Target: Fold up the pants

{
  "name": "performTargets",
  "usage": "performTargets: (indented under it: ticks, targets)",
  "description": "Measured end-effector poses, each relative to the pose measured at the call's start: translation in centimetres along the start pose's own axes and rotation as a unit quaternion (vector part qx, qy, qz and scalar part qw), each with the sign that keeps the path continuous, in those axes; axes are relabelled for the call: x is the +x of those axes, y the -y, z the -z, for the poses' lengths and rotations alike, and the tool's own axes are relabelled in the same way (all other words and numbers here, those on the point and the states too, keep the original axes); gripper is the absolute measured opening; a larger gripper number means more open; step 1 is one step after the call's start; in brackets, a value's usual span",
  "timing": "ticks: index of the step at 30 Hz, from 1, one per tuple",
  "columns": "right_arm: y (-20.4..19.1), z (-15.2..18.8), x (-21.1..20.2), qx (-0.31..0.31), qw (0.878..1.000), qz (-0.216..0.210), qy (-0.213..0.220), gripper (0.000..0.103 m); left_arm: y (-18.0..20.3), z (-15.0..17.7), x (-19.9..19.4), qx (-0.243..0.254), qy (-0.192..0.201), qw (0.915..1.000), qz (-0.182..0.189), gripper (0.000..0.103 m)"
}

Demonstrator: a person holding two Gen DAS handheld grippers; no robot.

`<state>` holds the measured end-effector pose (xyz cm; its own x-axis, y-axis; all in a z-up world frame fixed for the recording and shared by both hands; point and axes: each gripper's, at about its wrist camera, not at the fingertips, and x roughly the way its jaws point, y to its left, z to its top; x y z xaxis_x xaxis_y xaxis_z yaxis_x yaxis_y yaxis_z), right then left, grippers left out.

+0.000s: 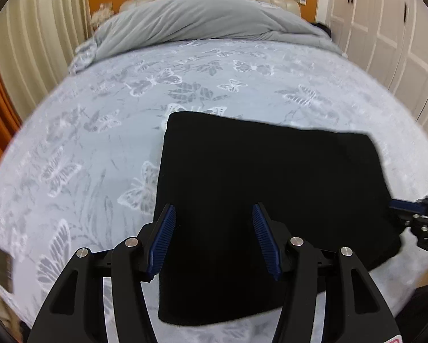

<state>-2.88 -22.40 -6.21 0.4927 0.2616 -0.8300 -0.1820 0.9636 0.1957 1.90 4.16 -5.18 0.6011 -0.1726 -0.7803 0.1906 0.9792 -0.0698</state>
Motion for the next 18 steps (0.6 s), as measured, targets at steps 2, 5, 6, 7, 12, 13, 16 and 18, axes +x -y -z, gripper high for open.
performTargets:
  ticks: [2, 5, 6, 7, 12, 13, 16, 18]
  targets:
    - [1.7, 0.1, -1.6, 0.043, 0.999, -0.001, 0.029, 0.057, -1.8, -0.1, -0.7, -0.043, -0.006, 0.9984, 0.037, 0.076]
    - [3.3, 0.2, -1.2, 0.089, 0.995, -0.027, 0.023, 0.059, -4.7, 0.0, -0.5, -0.108, -0.021, 0.9923, 0.058, 0.081]
    - [3.5, 0.1, -0.4, 0.099, 0.994, -0.044, 0.012, 0.058, -5.7, 0.1, 0.2, -0.13, -0.035, 0.9893, 0.057, 0.081]
    - [3.4, 0.1, 0.1, 0.103, 0.993, -0.052, 0.004, 0.058, -6.2, 0.2, 0.7, -0.144, -0.046, 0.9867, 0.059, 0.081]
    - [1.7, 0.4, 3.2, 0.097, 0.994, -0.045, -0.019, 0.02, -6.9, 1.4, 4.5, -0.202, -0.137, 0.9628, 0.114, 0.081]
    - [1.4, 0.1, 2.7, 0.089, 0.995, -0.049, -0.004, 0.016, -6.8, 1.9, 5.4, -0.213, -0.157, 0.956, 0.127, 0.081]
    - [-0.1, -1.1, -2.3, 0.074, 0.988, -0.117, 0.063, 0.015, -6.8, 1.6, 4.8, -0.223, -0.147, 0.9539, 0.137, 0.08]
    - [-1.1, -1.1, -4.6, 0.051, 0.988, -0.115, 0.09, 0.016, -7.0, 1.1, 3.7, -0.218, -0.124, 0.9592, 0.13, 0.081]
